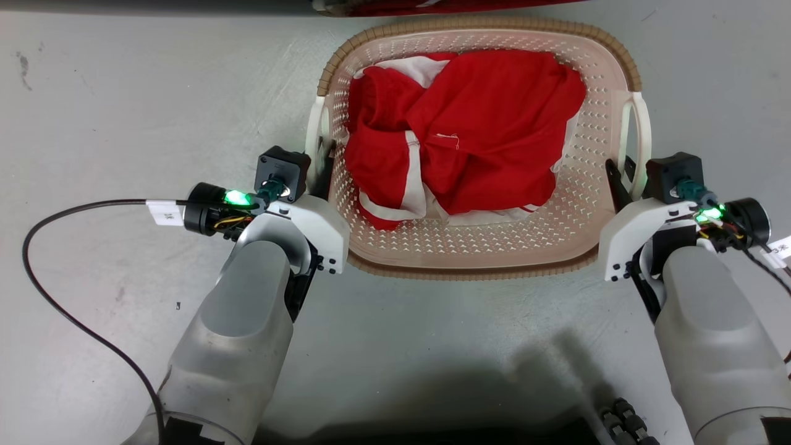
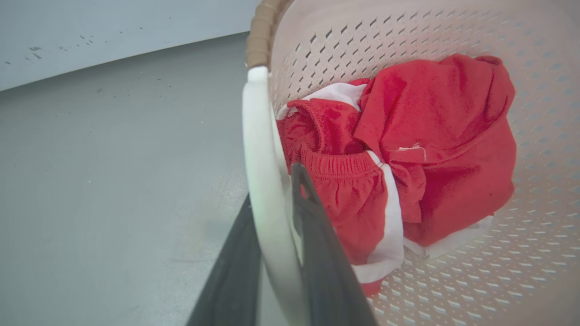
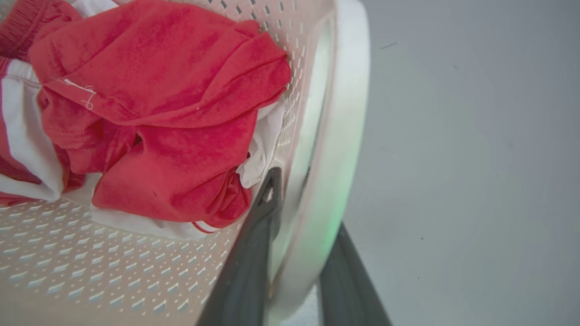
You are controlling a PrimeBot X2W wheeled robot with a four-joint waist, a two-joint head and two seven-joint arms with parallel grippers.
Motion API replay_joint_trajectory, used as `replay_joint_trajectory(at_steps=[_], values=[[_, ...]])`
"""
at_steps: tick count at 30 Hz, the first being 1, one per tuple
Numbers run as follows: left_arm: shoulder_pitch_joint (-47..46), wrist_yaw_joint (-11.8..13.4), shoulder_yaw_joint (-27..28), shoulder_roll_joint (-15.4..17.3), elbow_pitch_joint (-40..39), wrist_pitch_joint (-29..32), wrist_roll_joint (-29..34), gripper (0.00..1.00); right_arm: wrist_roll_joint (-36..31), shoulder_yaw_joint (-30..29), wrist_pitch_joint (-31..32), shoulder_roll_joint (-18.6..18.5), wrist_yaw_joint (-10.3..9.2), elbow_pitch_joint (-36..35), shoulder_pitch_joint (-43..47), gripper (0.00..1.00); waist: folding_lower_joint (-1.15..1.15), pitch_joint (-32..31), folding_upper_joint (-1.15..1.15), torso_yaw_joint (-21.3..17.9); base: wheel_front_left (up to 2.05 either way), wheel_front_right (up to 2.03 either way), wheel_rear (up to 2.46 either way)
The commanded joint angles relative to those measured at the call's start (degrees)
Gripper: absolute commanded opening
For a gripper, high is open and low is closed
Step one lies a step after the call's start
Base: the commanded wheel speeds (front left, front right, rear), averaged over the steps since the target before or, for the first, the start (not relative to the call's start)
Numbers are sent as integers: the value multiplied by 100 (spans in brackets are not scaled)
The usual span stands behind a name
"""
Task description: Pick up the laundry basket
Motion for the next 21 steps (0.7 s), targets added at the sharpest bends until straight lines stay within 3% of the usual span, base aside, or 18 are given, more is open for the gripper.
replay_joint_trajectory(at_steps=[1,11,21], values=[[-62,-23,-42,-19,21,-14,-1,0,5,56,-10,15,-4,35,-105,0,0,-4,0,0,0,0,0],[137,-80,-258,-26,130,-16,-206,0,152,217,-17,15,-4,177,17,0,0,-321,0,22,0,0,0],[494,-125,-682,-43,406,-16,-805,0,141,379,-23,22,-4,543,217,0,0,-1123,0,112,0,0,0]])
